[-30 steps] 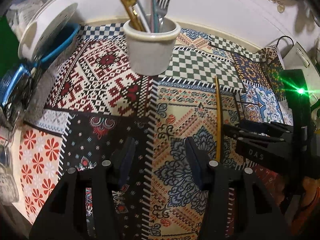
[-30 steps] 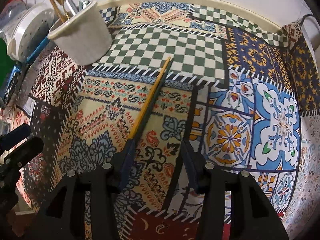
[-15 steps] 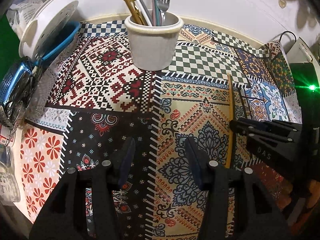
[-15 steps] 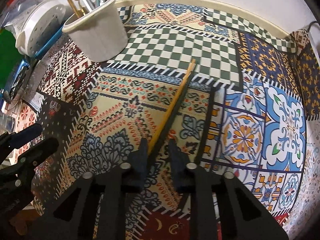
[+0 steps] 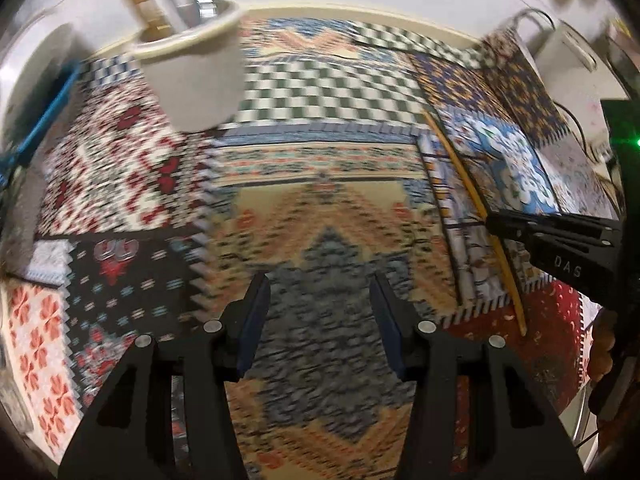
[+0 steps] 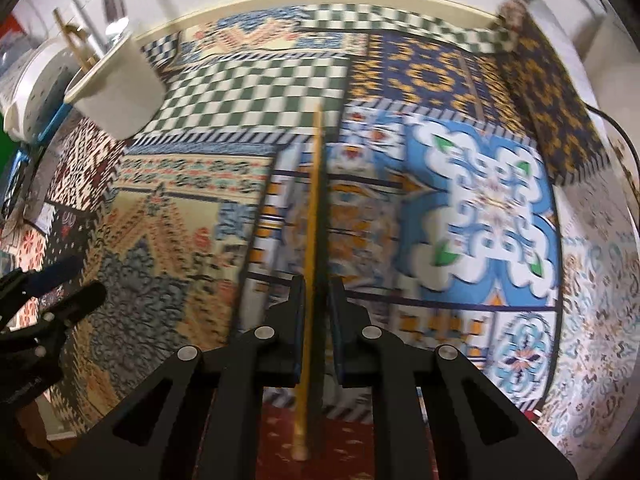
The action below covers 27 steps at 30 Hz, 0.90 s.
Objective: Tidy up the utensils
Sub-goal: 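Grasp the yellow chopstick with the right tool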
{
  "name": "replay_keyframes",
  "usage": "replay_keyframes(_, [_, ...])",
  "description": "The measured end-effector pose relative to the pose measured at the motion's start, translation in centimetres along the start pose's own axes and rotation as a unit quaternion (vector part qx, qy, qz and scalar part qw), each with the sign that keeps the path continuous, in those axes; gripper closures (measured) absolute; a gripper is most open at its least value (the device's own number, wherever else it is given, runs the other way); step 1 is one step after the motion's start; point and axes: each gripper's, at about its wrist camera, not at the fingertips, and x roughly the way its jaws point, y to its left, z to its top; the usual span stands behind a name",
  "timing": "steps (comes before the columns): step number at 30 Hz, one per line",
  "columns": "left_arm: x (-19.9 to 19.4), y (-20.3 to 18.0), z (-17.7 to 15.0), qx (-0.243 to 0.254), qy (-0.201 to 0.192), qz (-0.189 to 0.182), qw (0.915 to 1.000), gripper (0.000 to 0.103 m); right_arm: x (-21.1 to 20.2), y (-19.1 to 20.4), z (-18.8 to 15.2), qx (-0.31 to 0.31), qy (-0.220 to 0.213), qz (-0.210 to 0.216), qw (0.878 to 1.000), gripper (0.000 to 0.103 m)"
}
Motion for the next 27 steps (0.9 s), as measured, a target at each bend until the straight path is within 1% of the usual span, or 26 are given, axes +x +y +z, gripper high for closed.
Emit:
replay_keyframes(3, [1.1, -2.0, 0.9, 0.016, 0.007, -0.009, 0.9998, 0.052, -0.6, -1.1, -0.5, 0.006, -0.001, 0.004, 1.0, 0.093])
replay_keyframes(6, [1.7, -3.0, 1.8, 0.018, 0.009, -0.014, 0.9997, 0.052, -1.2, -3.0, -0.5, 0.03, 0.006, 0.029, 0.999, 0.093])
replay_keyframes(8, [1.7, -3.4, 2.1, 0.017, 0.008, -0.019, 0.9997, 0.052, -2.1, -4.0, -0.5, 0.04, -0.002, 0.033, 0.999, 0.093])
replay_keyframes(11, [1.8, -3.5, 2.3, 0.018, 0.008, -0.016, 0.9997, 0.052, -2.6, -3.9, -0.3, 0.037, -0.008, 0.035, 0.999, 0.093])
replay_keyframes(13, [1.9, -3.2, 2.3, 0.015, 0.009, -0.013, 0.9998, 0.052, -1.6, -3.4, 0.1, 0.025, 0.005, 0.039, 0.999, 0.093])
replay_keyframes(14, [2.0, -3.0, 2.3, 0.011, 0.01, -0.011, 0.9998, 0.052, -1.0, -3.0, 0.3, 0.019, 0.01, 0.036, 0.999, 0.093])
replay_keyframes(15, [2.1, -2.7, 2.2, 0.006, 0.011, -0.01, 0.9999, 0.052, -1.0, -2.7, 0.2, 0.014, 0.001, 0.034, 0.999, 0.092])
replay_keyframes(20, [2.4, -1.0, 1.7, -0.018, 0.017, -0.007, 0.9997, 0.052, -0.3, -2.0, 0.9, 0.002, 0.002, 0.02, 1.0, 0.094])
replay_keyframes(24, [2.4, -0.2, 1.6, -0.029, 0.016, -0.003, 0.9994, 0.052, 0.3, -0.6, 1.9, -0.04, 0.002, -0.004, 0.999, 0.093])
replay_keyframes(27, [2.4, -0.3, 1.7, -0.032, 0.016, -0.001, 0.9994, 0.052, 0.8, -0.1, 3.1, -0.052, -0.003, -0.011, 0.999, 0.094])
